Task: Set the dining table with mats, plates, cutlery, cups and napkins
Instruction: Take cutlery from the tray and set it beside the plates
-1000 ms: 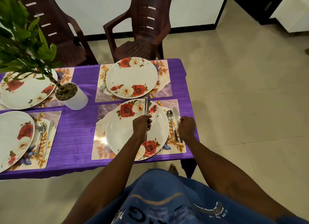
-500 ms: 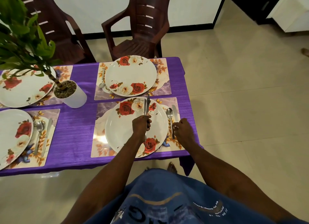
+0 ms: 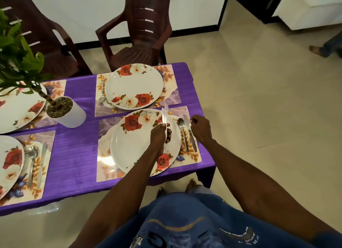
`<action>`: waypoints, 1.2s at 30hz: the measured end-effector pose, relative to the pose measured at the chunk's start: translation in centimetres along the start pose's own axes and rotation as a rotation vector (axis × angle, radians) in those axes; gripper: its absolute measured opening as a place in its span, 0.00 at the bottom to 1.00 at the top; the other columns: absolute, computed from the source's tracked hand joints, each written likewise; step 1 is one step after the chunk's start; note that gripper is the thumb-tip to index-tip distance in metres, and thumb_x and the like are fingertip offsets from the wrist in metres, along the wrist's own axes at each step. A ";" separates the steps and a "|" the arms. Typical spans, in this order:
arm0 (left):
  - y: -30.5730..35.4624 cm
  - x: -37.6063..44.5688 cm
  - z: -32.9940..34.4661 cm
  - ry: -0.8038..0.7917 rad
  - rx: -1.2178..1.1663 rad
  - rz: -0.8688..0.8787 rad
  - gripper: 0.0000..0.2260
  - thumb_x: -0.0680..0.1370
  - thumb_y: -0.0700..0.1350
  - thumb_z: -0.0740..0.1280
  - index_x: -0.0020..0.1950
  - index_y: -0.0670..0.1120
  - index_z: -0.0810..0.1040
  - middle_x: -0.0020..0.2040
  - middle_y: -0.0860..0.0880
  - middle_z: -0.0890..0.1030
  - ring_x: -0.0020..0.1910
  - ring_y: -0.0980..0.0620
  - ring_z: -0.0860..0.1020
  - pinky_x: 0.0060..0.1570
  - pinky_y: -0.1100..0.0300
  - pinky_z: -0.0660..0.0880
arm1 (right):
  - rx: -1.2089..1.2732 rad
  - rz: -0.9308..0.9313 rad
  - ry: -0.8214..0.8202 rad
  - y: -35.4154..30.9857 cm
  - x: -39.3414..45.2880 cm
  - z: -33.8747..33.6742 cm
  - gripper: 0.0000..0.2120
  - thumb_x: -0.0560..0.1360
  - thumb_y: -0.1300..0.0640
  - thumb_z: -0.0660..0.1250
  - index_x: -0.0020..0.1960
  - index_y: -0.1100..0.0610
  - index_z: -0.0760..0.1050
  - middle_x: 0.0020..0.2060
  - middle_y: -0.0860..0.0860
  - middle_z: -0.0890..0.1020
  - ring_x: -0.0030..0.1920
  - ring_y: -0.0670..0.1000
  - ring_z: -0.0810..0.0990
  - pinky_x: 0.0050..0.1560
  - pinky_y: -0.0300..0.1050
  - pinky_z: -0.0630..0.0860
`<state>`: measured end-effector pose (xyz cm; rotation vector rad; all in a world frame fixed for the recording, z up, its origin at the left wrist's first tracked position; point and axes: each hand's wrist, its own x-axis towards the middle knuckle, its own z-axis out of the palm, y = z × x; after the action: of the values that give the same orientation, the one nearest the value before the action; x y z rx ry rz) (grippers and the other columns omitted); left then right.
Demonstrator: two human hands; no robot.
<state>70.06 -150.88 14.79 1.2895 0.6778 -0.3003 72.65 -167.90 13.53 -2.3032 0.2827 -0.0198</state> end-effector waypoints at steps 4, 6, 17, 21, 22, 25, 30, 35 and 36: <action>-0.3 -0.2 2.5 -0.076 -0.065 -0.028 0.09 0.82 0.39 0.59 0.56 0.37 0.77 0.36 0.42 0.79 0.30 0.50 0.77 0.29 0.61 0.72 | 0.160 0.178 0.012 0.4 0.5 0.2 0.11 0.73 0.66 0.62 0.48 0.61 0.83 0.44 0.57 0.85 0.46 0.56 0.82 0.50 0.47 0.77; -0.3 -0.2 3.9 -0.125 -0.058 -0.005 0.09 0.82 0.38 0.58 0.56 0.36 0.76 0.38 0.41 0.80 0.33 0.48 0.79 0.33 0.60 0.76 | 0.271 0.286 0.018 1.2 1.3 -0.1 0.10 0.73 0.64 0.63 0.46 0.59 0.83 0.43 0.56 0.85 0.45 0.57 0.83 0.51 0.51 0.79; -1.8 3.7 20.8 -0.110 -0.077 -0.053 0.04 0.80 0.34 0.63 0.48 0.37 0.78 0.38 0.39 0.80 0.35 0.44 0.82 0.48 0.48 0.82 | 0.553 0.398 -0.172 9.9 11.3 -10.1 0.08 0.74 0.63 0.64 0.40 0.57 0.79 0.31 0.53 0.79 0.27 0.51 0.75 0.27 0.41 0.69; -2.3 4.2 29.5 -0.074 -0.030 -0.088 0.02 0.76 0.36 0.69 0.45 0.38 0.80 0.35 0.43 0.82 0.37 0.44 0.82 0.49 0.48 0.81 | 0.508 0.407 -0.298 14.1 15.5 -17.1 0.09 0.76 0.58 0.64 0.44 0.61 0.82 0.32 0.51 0.79 0.30 0.50 0.75 0.30 0.41 0.68; -2.3 4.4 31.3 -0.050 -0.009 -0.087 0.01 0.75 0.37 0.70 0.44 0.39 0.81 0.36 0.44 0.82 0.37 0.45 0.82 0.46 0.50 0.80 | 0.507 0.412 -0.313 14.9 16.5 -18.6 0.11 0.77 0.56 0.64 0.44 0.60 0.82 0.32 0.50 0.79 0.31 0.49 0.74 0.30 0.40 0.68; -2.0 4.8 35.7 -0.009 0.026 -0.067 0.05 0.73 0.37 0.73 0.48 0.37 0.82 0.39 0.43 0.83 0.35 0.47 0.82 0.38 0.57 0.79 | 0.489 0.418 -0.362 16.7 19.6 -22.2 0.11 0.77 0.54 0.65 0.45 0.60 0.83 0.35 0.50 0.79 0.32 0.48 0.73 0.32 0.40 0.67; -0.1 6.5 40.7 -0.031 0.097 -0.023 0.05 0.72 0.37 0.75 0.46 0.38 0.84 0.40 0.41 0.85 0.34 0.47 0.83 0.38 0.57 0.81 | 0.491 0.442 -0.456 18.2 24.0 -24.7 0.07 0.73 0.59 0.68 0.46 0.60 0.83 0.39 0.52 0.81 0.37 0.49 0.75 0.36 0.42 0.69; 2.2 9.4 43.3 -0.024 0.105 0.033 0.05 0.73 0.38 0.74 0.47 0.37 0.84 0.41 0.40 0.85 0.38 0.43 0.85 0.38 0.56 0.81 | 0.563 0.410 -0.523 18.0 28.9 -24.4 0.08 0.71 0.58 0.68 0.45 0.60 0.83 0.40 0.54 0.84 0.41 0.54 0.79 0.40 0.46 0.73; 2.9 10.4 43.6 -0.007 0.090 0.043 0.06 0.73 0.37 0.74 0.47 0.36 0.84 0.42 0.39 0.85 0.39 0.42 0.85 0.38 0.55 0.82 | 0.589 0.397 -0.551 17.4 30.2 -24.1 0.07 0.73 0.58 0.67 0.44 0.60 0.83 0.40 0.54 0.84 0.41 0.55 0.80 0.42 0.47 0.74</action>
<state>92.52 -189.71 15.97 1.3868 0.6357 -0.3028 96.14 -203.15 15.01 -1.5600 0.3787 0.6369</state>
